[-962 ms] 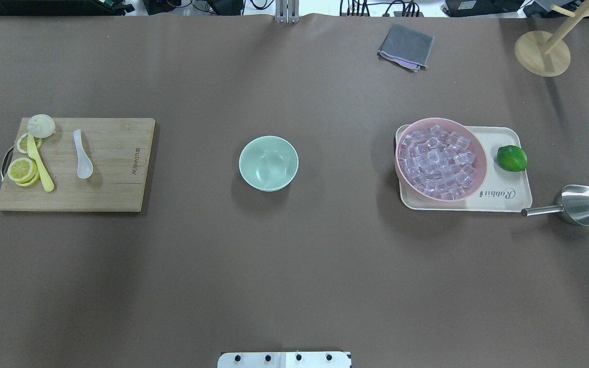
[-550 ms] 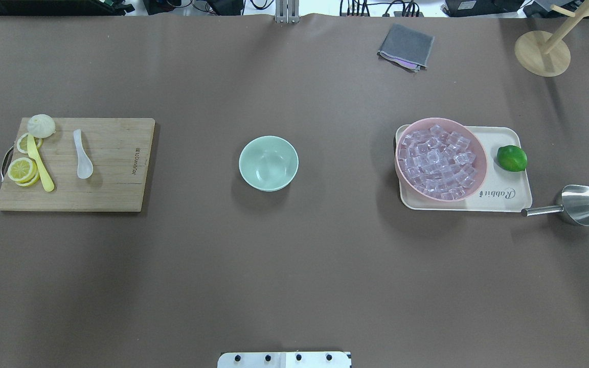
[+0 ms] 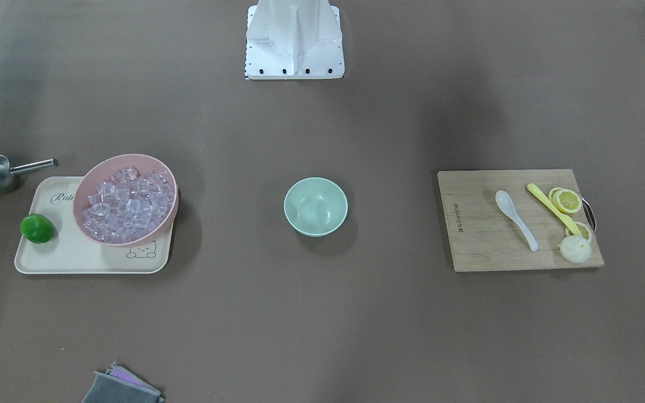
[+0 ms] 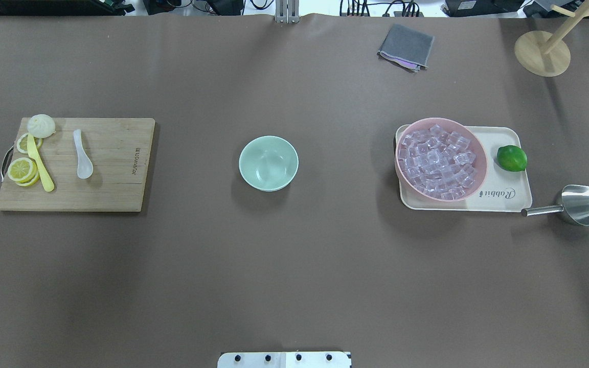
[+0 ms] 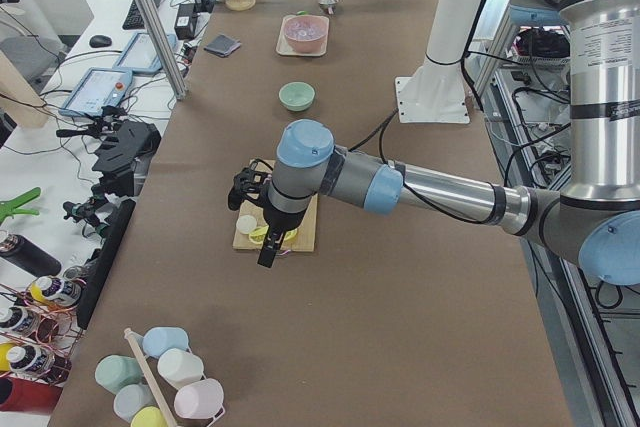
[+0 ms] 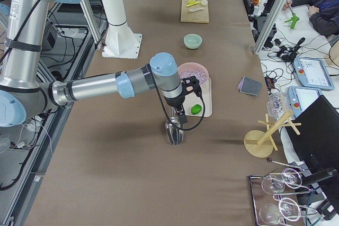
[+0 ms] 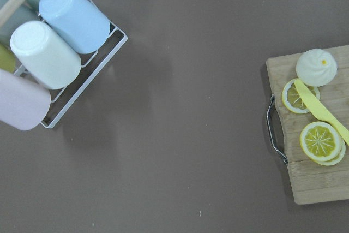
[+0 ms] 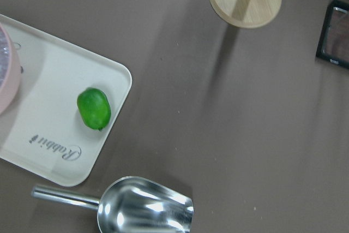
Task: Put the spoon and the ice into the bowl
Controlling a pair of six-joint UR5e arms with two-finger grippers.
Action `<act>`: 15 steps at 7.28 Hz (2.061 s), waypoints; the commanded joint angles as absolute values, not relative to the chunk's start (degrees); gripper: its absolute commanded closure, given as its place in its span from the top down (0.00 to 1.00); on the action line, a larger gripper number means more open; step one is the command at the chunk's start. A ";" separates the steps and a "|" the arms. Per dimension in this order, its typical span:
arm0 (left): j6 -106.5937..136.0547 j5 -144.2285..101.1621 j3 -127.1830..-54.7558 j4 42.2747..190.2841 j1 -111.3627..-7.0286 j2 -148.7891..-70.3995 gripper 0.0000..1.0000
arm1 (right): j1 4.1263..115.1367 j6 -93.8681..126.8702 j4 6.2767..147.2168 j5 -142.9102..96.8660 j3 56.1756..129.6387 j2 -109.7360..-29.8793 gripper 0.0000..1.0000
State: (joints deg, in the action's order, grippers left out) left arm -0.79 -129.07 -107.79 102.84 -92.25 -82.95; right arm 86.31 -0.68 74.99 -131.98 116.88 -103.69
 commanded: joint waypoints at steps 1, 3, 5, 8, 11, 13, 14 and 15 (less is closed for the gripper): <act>0.87 -129.46 -103.98 111.26 -92.20 -84.54 0.99 | 84.03 0.43 69.79 -133.32 116.63 -100.39 1.00; 0.97 -135.66 -103.01 113.45 -90.89 -84.90 0.99 | 79.31 5.59 69.70 -134.21 116.89 -98.80 1.00; 10.66 -141.06 -102.83 117.16 -82.95 -88.73 0.99 | 69.57 20.32 69.70 -131.33 116.81 -91.44 1.00; 32.91 -134.00 -102.04 117.07 -72.63 -92.63 0.99 | 57.60 37.29 71.45 -119.30 116.98 -86.14 1.00; 50.93 -123.77 -96.96 116.72 -64.62 -98.59 0.96 | 50.46 49.71 76.96 -112.60 116.54 -81.84 0.98; 58.67 -116.92 -95.98 117.24 -58.83 -99.14 0.95 | 47.48 56.57 78.48 -107.95 116.37 -80.43 0.99; 60.71 -113.33 -95.72 117.42 -56.62 -99.23 0.95 | 46.77 57.30 78.57 -107.76 115.85 -80.07 0.99; 61.34 -111.38 -94.84 117.68 -55.04 -99.23 0.95 | 45.80 59.31 78.57 -105.23 115.49 -80.16 0.98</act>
State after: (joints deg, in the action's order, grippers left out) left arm 59.46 -114.56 -95.74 117.37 -57.48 -99.13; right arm 47.09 56.89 78.42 -107.62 115.97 -80.36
